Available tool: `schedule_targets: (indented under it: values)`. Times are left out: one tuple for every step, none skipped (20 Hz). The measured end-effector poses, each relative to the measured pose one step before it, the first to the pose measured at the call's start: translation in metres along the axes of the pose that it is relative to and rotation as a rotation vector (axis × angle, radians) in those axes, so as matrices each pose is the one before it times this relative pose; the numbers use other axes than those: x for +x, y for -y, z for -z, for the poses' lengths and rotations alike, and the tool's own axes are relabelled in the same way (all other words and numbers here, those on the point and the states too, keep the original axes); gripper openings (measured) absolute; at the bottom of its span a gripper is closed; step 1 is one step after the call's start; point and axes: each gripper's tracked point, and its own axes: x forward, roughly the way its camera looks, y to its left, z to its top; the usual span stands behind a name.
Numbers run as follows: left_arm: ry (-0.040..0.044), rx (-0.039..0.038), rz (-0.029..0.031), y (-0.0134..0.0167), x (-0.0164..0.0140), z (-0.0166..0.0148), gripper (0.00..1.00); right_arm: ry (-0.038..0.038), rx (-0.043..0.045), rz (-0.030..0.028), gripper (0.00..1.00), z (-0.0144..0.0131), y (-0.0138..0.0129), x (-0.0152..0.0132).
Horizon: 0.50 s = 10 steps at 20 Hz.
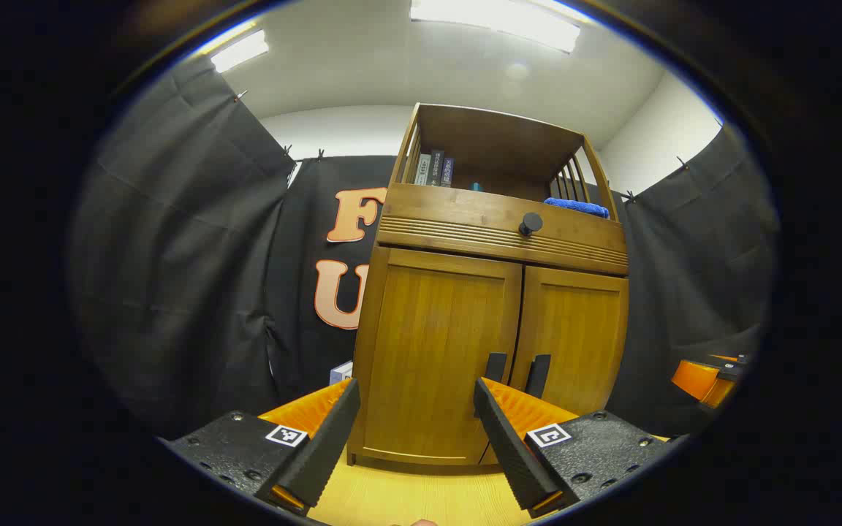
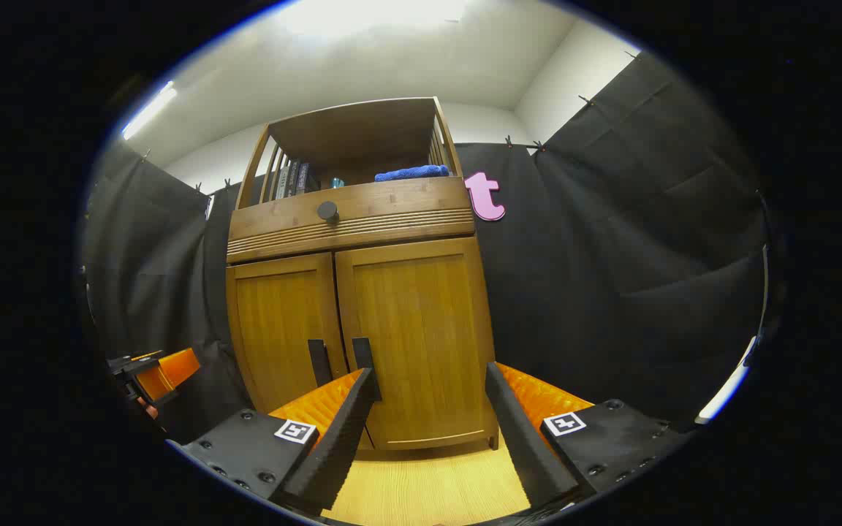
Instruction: Open the right door of the double-door shoe cabinet with the right hand, and open the left door with the left hand.
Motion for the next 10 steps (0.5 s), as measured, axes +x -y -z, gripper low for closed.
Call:
schedule_targets:
  values:
    - [-0.00187, 0.00007, -0.00133, -0.00043, 0.00154, 0.00091, 0.98, 0.00017, 0.00007, -0.00003, 0.89, 0.00069, -0.00052, 0.00082]
    - [-0.00039, -0.00024, -0.00132, -0.00050, 0.00027, 0.00097, 0.98, 0.00023, 0.00090, -0.00066, 0.89, -0.00068, -0.00047, 0.00099]
    - [-0.00010, -0.00075, 0.00004, 0.00022, 0.00027, -0.00027, 0.98, -0.00015, 0.00078, -0.00162, 0.89, 0.00039, -0.00108, 0.00114]
    - [-0.00029, -0.00031, -0.00135, -0.00145, 0.00071, 0.00121, 0.98, -0.00037, 0.00082, -0.00057, 0.89, 0.00071, 0.00003, 0.00225]
    - [0.00024, 0.00023, -0.00172, -0.00056, -0.00004, -0.00013, 0.98, -0.00217, 0.00123, -0.00142, 0.89, 0.00042, -0.00109, 0.00073]
    - [0.00035, 0.00041, -0.00276, -0.00110, 0.00129, -0.00028, 0.98, -0.00439, 0.00144, -0.00291, 0.89, 0.00132, -0.00159, 0.00024]
    - [-0.00131, 0.00053, -0.00298, 0.00018, 0.00216, -0.00006, 0.98, -0.00470, -0.00025, -0.00265, 0.97, 0.00184, -0.00126, 0.00117]
    - [-0.00117, -0.00061, -0.00218, -0.00171, 0.00108, 0.00174, 0.94, -0.00304, -0.00074, -0.00268, 0.89, 0.00014, -0.00115, 0.00072]
    - [-0.00142, -0.00120, -0.00045, -0.00029, 0.00020, 0.00057, 0.98, -0.00086, -0.00043, -0.00111, 0.89, 0.00007, -0.00047, 0.00169]
    - [-0.00146, -0.00121, -0.00115, -0.00110, -0.00114, 0.00086, 0.98, 0.00014, -0.00106, -0.00113, 0.89, -0.00027, -0.00140, 0.00111]
